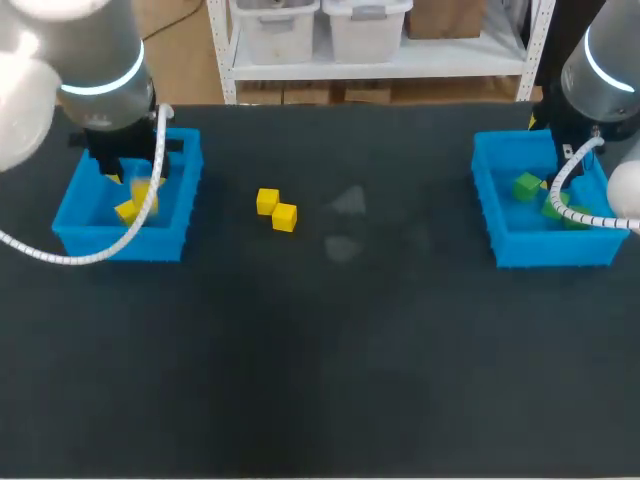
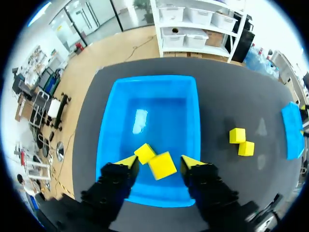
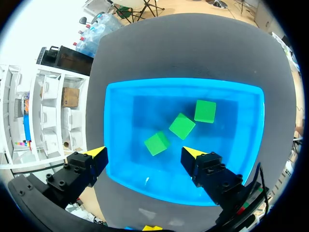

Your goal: Put the green cubes in the right bin and the yellow cubes in the left bin.

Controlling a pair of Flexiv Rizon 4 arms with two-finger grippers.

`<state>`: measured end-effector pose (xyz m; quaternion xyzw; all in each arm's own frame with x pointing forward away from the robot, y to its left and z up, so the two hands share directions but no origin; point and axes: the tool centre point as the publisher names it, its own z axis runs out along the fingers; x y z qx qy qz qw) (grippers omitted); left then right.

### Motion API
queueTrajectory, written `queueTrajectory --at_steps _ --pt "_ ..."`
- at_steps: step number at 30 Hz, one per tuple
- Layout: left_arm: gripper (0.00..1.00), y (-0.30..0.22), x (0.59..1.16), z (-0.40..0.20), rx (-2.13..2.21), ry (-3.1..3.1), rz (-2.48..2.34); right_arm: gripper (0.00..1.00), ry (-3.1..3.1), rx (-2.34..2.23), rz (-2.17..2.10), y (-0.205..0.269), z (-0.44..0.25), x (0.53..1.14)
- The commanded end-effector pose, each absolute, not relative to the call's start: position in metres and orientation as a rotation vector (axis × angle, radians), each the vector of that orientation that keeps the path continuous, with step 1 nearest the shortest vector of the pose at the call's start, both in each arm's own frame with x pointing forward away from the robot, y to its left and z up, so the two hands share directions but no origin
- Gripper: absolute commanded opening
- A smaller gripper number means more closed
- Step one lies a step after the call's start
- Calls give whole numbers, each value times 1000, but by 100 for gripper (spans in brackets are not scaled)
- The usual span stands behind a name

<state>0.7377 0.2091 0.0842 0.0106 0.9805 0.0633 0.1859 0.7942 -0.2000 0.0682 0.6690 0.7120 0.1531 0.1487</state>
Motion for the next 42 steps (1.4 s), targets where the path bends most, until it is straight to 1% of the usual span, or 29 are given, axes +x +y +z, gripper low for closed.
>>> queueTrajectory --at_steps 1,4,8,13,16,21,24,32,35,42 --pt "100 193 737 92 82 2623 166 100 2039 1921 442 -200 68 791" --pt "100 178 745 100 143 2600 139 100 2039 1921 442 -200 68 791" --pt "100 141 752 106 296 2591 68 100 2039 1921 442 -200 68 791" --pt "100 90 756 99 525 2598 -84 100 2039 1921 442 -200 68 791" --pt "100 63 760 94 768 2590 -133 100 2039 1921 442 -200 68 791" --pt "100 31 761 93 1353 2458 -111 100 2039 1921 442 -200 68 791" --pt "100 27 763 92 1751 2311 16 100 2039 1921 442 -200 68 791" --pt "100 44 772 107 2514 1945 45 100 2039 1921 442 -200 68 791" --pt "100 48 772 106 2734 1873 86 100 2039 1921 442 -200 68 791" --pt "100 38 751 98 3033 1671 106 100 2039 1921 442 -200 68 791"
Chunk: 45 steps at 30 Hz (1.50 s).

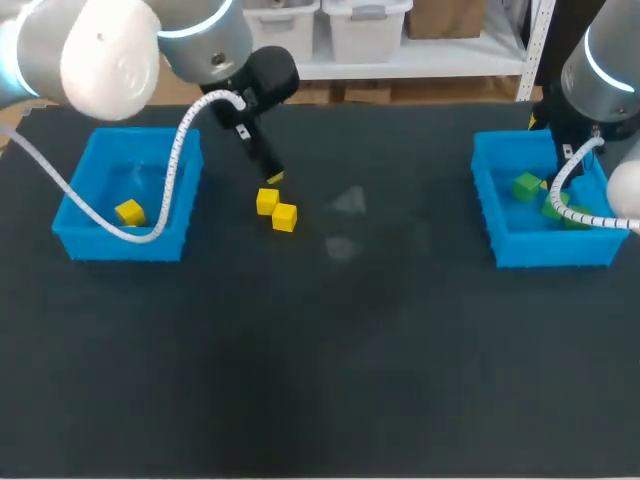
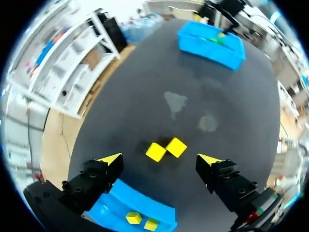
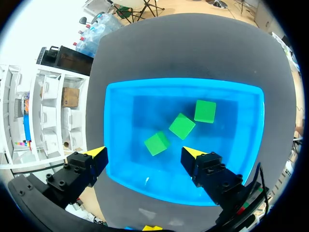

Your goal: Put the green cubes in the right bin and the yellow cubes in the left bin.

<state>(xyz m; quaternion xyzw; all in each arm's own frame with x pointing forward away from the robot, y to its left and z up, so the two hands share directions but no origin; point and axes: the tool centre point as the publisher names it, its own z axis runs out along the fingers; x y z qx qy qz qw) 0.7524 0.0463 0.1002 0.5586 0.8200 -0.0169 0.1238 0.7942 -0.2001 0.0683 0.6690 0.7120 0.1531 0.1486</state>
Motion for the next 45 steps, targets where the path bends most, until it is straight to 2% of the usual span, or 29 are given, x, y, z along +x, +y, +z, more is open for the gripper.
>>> queueTrajectory --at_steps 1,13,45 --pt "100 36 747 93 3055 1656 118 100 2039 1921 442 -200 68 791" --pt "100 30 738 35 3152 1559 243 100 2039 1921 442 -200 68 791" --pt "100 28 758 -1 2949 1889 104 100 2039 1921 442 -200 68 791"
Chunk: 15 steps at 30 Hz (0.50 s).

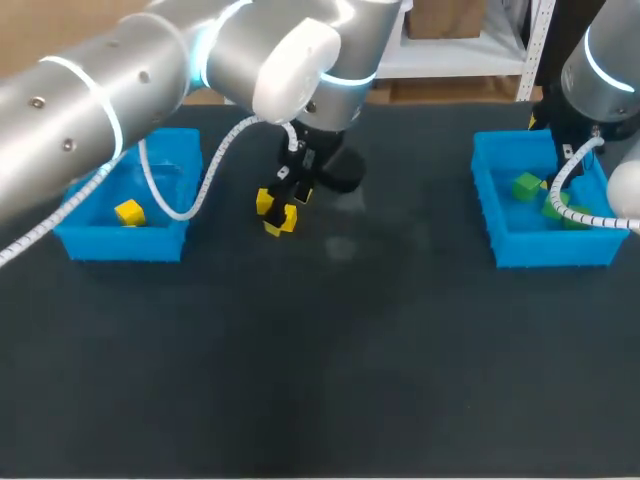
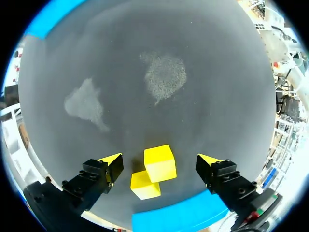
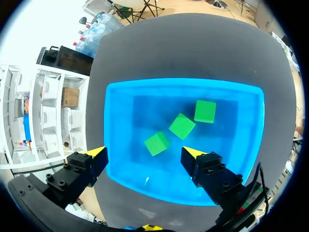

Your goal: Put the green cubes in the right bin and the yellow cubes in the left bin.

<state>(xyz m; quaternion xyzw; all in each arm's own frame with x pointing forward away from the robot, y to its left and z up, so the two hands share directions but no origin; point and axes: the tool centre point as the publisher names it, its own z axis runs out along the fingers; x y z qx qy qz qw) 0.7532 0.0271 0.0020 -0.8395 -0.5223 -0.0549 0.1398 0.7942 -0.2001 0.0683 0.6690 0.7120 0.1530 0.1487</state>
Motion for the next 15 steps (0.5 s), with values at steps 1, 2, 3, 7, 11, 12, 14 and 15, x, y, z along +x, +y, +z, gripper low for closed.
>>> queueTrajectory --at_steps 1,2,3,7,11,12,14,15 --pt "100 29 758 -2 -2334 -1514 -84 100 2039 1921 442 -200 68 791" --pt "100 31 758 -3 -2330 -1528 -86 100 2039 1921 442 -200 68 791" --pt "100 32 758 -5 -2325 -1544 -91 100 2039 1921 442 -200 68 791" --pt "87 37 757 -10 -2290 -1605 -85 100 2039 1921 442 -200 68 791" --pt "0 40 755 -14 -2257 -1710 -84 100 2039 1921 442 -200 68 791" --pt "0 41 754 -15 -2254 -1720 -90 100 2039 1921 442 -200 68 791" --pt "0 43 753 -17 -2238 -1768 -99 100 2039 1921 442 -200 68 791" --pt "0 43 752 -17 -2231 -1781 -93 100 2039 1921 442 -200 68 791"
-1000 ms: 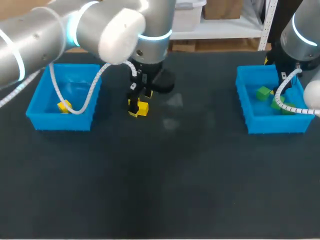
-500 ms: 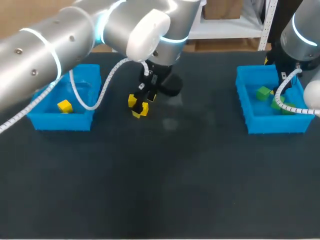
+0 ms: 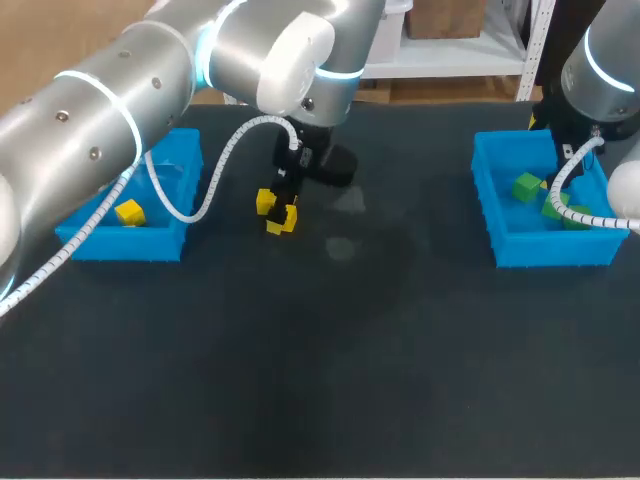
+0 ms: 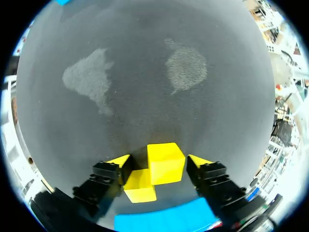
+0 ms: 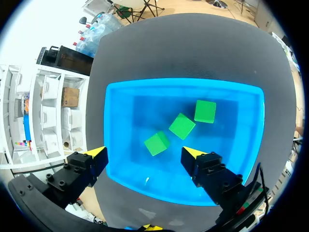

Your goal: Put the green cubes in the right bin and the yellow cubes in the left bin.

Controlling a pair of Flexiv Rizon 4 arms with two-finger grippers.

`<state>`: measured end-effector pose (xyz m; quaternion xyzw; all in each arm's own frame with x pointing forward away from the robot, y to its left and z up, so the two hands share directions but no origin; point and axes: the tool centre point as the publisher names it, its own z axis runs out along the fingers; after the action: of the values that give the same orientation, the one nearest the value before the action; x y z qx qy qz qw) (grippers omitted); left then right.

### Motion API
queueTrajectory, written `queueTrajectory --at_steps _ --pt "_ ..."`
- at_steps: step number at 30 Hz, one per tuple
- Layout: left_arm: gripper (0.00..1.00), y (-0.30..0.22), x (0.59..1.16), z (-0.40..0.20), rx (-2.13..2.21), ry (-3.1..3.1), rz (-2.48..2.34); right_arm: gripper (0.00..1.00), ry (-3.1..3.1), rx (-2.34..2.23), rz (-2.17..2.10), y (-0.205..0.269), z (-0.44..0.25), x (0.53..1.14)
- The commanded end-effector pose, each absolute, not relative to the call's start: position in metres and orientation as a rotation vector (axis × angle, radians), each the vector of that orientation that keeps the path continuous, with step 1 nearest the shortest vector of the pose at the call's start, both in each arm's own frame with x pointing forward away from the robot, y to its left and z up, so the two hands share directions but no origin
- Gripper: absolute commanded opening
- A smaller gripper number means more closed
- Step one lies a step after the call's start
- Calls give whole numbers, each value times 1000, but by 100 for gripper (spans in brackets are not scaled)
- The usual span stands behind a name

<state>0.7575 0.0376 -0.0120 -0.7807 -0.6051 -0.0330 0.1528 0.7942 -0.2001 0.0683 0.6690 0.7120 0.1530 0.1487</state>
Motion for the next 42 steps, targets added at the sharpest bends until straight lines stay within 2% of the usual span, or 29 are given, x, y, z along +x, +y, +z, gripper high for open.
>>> queueTrajectory --at_steps 1,7,15,29,42 --pt "0 43 752 -17 -2221 -1798 -85 100 2039 1921 442 -200 68 791" --pt "0 45 753 0 -2229 -1943 -9 100 2039 1921 442 -200 68 791" --pt "0 55 772 63 -2170 -2394 179 100 2039 1921 442 -200 68 791" --pt "0 168 807 120 -1698 -2934 -187 100 2039 1921 442 -200 68 791" --pt "2 245 805 95 -1231 -3003 -401 100 2039 1921 442 -200 68 791"
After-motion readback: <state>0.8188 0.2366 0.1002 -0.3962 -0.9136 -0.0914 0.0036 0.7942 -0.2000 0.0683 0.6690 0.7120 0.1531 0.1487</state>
